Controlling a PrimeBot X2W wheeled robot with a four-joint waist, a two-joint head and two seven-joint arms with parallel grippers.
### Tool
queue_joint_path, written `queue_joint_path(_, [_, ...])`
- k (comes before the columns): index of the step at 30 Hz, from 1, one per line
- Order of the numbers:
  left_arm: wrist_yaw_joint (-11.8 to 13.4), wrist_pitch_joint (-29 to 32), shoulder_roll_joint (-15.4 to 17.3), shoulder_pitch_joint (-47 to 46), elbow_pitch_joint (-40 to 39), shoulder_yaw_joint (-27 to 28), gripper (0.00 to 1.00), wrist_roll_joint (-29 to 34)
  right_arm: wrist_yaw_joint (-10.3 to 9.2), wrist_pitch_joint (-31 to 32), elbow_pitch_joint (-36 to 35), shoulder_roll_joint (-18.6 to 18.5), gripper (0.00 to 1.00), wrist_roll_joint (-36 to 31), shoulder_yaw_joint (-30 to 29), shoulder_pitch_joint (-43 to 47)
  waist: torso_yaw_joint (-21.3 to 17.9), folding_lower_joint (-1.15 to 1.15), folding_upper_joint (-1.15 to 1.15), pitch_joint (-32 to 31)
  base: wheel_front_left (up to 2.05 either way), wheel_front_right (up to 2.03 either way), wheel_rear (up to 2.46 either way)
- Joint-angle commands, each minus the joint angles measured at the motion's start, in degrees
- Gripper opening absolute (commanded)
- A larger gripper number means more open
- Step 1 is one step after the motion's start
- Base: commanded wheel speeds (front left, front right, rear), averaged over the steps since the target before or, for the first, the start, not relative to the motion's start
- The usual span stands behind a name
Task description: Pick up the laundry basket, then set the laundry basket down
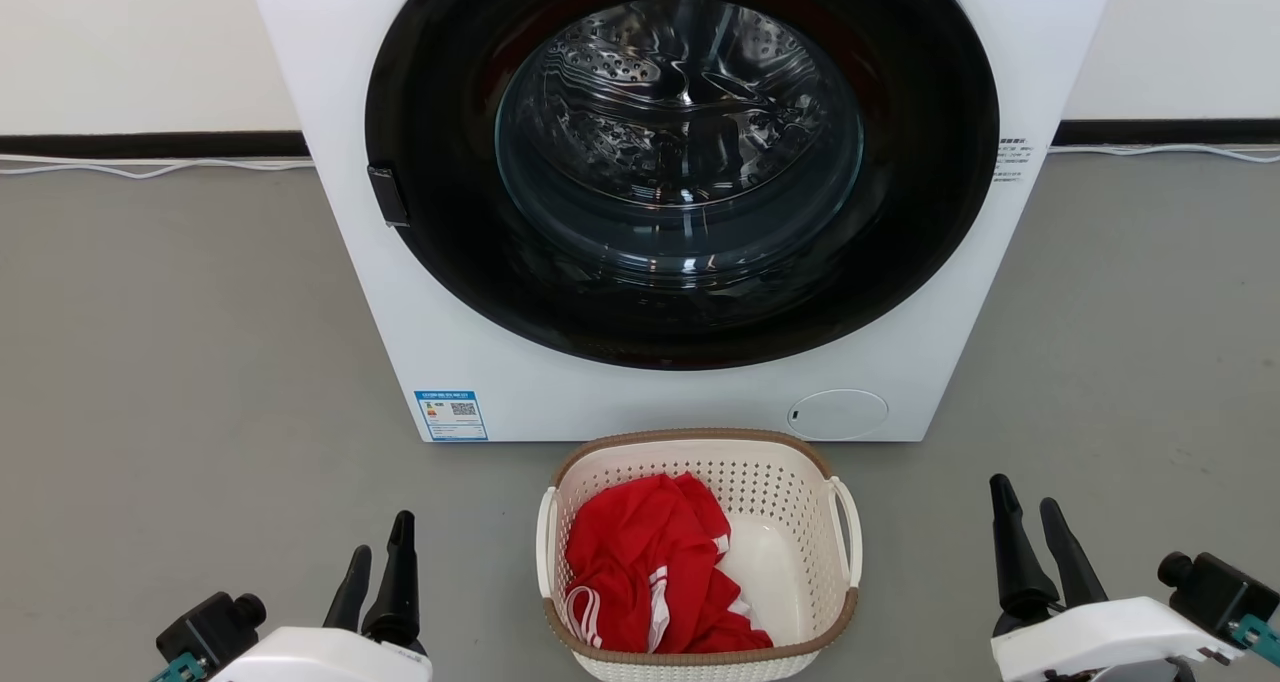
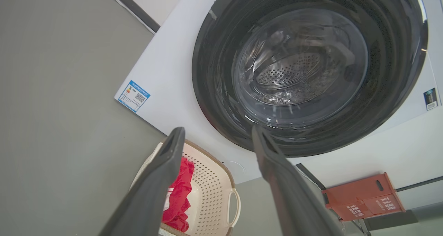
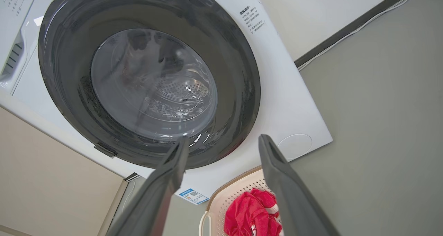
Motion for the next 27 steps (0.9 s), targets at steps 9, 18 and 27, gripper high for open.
queue_joint_path(9, [1.43, -2.30, 0.56, -0.96, -2.35, -0.11, 1.00, 7.18, 0.28, -2.59, -2.50, -0.78, 1.00, -9.13, 1.51, -1.44, 0.12, 0.00, 0.00, -0.01, 0.00, 0.00, 0.00])
queue_joint_path(18, [2.35, -3.82, 0.65, -0.90, -2.84, -0.99, 1.00, 13.18, 0.31, -4.10, -2.29, -0.83, 1.00, -16.29, 1.68, -1.45, 0.34, 0.00, 0.00, 0.06, 0.00, 0.00, 0.00])
queue_joint_path(27, [3.31, -5.33, 0.75, -0.56, -3.47, -1.78, 1.00, 19.20, 0.34, -5.61, -0.42, -0.89, 1.00, -22.57, 2.51, -1.47, 0.40, 0.00, 0.00, -0.03, 0.00, 0.00, 0.00])
